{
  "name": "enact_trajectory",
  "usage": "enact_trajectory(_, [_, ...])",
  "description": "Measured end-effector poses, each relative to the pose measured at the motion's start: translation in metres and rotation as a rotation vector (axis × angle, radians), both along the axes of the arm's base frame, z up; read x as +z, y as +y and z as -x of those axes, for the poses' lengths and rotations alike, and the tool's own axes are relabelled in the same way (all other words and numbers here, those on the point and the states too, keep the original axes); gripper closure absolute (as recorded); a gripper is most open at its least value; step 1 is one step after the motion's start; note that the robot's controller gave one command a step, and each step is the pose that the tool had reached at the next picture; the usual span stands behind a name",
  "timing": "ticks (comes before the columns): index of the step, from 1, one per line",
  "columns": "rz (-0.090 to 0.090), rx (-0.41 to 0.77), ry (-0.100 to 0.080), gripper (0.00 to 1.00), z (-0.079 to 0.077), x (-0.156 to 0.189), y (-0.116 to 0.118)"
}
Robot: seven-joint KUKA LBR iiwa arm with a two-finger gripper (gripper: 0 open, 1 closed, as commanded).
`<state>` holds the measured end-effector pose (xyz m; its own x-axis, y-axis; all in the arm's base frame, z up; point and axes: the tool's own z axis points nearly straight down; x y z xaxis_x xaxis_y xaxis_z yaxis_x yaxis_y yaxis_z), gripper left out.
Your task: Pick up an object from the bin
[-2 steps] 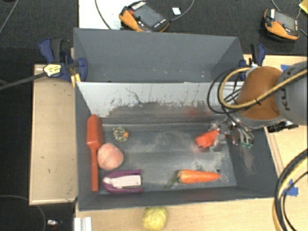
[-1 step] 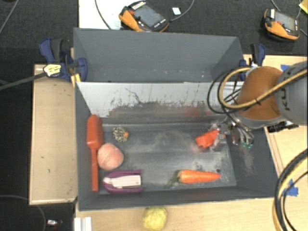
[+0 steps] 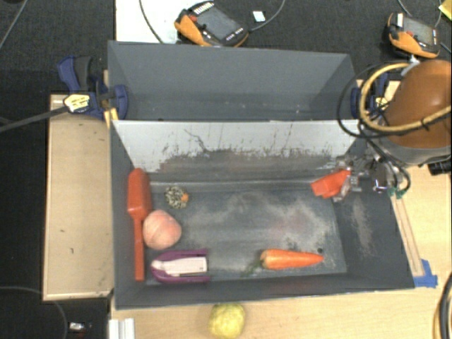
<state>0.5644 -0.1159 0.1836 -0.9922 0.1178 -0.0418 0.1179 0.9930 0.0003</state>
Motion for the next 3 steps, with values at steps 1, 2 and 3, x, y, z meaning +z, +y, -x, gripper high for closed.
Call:
enact_trajectory(1, [0.003,0.063,0.004,1.00,-0.005,0.102,0.003])
enact_trajectory(2, [0.004,0.018,-0.011,1.00,-0.014,0.096,0.006])
enact_trajectory(3, [0.007,0.045,-0.015,1.00,-0.013,0.089,0.014])
